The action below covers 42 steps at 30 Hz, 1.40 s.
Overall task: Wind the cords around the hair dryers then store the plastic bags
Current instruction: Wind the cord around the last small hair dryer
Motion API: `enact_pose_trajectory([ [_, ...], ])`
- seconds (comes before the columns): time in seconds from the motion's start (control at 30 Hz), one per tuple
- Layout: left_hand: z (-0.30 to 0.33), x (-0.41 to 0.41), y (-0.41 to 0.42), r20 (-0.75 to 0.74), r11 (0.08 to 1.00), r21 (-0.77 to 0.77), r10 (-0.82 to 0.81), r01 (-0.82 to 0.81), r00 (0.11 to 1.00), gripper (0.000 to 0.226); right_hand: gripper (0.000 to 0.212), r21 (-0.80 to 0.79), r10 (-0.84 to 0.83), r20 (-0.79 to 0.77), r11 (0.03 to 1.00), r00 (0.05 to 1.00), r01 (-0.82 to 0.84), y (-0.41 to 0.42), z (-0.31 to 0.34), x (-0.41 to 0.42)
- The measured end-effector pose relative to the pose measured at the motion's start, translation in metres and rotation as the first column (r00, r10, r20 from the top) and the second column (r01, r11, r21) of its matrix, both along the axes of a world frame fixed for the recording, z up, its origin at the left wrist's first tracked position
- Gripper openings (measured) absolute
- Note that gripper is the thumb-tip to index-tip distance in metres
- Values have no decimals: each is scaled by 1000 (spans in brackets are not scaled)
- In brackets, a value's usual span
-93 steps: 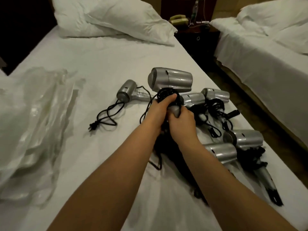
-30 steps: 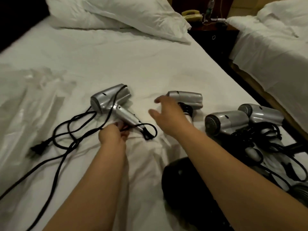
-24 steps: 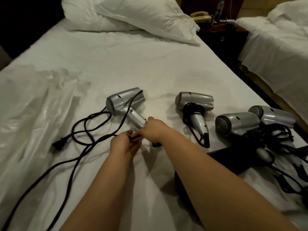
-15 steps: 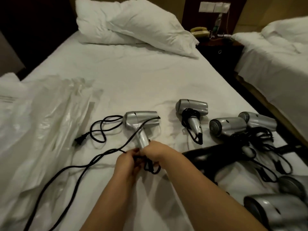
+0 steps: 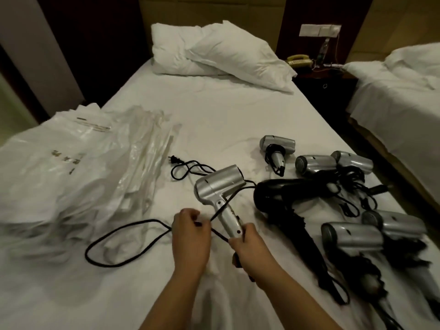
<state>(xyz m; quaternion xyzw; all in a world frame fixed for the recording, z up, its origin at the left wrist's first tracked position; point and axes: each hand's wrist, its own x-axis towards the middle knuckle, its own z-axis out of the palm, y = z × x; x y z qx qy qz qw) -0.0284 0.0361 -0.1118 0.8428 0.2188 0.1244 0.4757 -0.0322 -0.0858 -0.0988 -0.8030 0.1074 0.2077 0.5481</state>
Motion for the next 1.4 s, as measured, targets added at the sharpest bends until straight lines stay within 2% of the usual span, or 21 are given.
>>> enact_pose_trajectory([
  [0.07,3,-1,-3,-105,973,138,-174,187,979,32,14,-37,36,81,999,996,-33,-3,10,-17],
  [0.13,5,-9,-8,-332,894,256,-276,368,902,10,17,-121,94,143,990,985,-77,-6,17,-31],
  [0.17,7,-14,-8,-371,879,267,-284,395,884,14,18,-160,122,152,982,981,-97,-8,20,-36],
  [0.2,7,-20,-6,-337,901,220,-289,374,896,24,18,-174,132,155,979,979,-105,-12,23,-42],
  [0.3,21,-41,0,-136,977,-103,-202,189,970,31,17,-131,95,122,988,988,-79,-17,27,-56],
  [0.4,30,-53,0,-67,931,-365,-15,-11,998,36,23,-106,71,55,992,996,-65,-17,22,-70],
  [0.47,33,-60,3,-118,847,-511,100,-147,988,46,30,-102,63,0,993,998,-62,-20,18,-81],
  [0.57,37,-73,11,-207,600,-745,207,-291,956,47,35,-44,-11,-52,999,999,9,-25,10,-98],
  [0.63,37,-82,15,-244,478,-810,253,-341,936,43,33,7,-112,-39,994,993,112,-27,3,-109],
  [0.8,14,-92,31,-321,383,-830,266,-405,909,26,20,121,-362,158,930,919,346,-37,-2,-122],
  [0.83,14,-90,34,-319,401,-816,288,-416,903,21,19,170,-398,195,914,896,369,-41,1,-122],
  [0.87,17,-90,36,-308,441,-787,325,-432,894,34,17,221,-429,226,897,874,383,-45,6,-122],
  [0.93,32,-92,33,-196,630,-602,479,-490,856,67,14,310,-471,273,869,839,387,-50,19,-122],
  [1.0,59,-98,19,213,844,-275,521,-461,827,73,16,350,-471,339,867,814,355,-53,28,-124],
  [1.03,72,-102,7,414,913,-138,406,-385,815,69,20,351,-458,381,876,803,332,-52,33,-125],
  [1.07,86,-105,-7,506,960,-78,270,-268,819,61,23,340,-439,426,888,791,309,-51,36,-127],
  [1.13,103,-110,-38,413,975,-201,-8,99,911,48,28,285,-368,518,925,772,251,-48,42,-133],
  [1.17,106,-112,-53,291,907,-336,-155,253,944,45,31,226,-311,564,949,765,219,-46,44,-136],
  [1.23,101,-117,-77,155,739,-566,-340,365,928,41,35,87,-163,640,986,751,139,-46,49,-146],
  [1.33,90,-121,-79,210,440,-855,-190,274,959,15,50,-44,22,674,999,738,10,-51,51,-155],
  [1.4,84,-123,-73,254,250,-931,-78,266,964,9,52,36,22,604,998,796,-55,-56,48,-157],
])
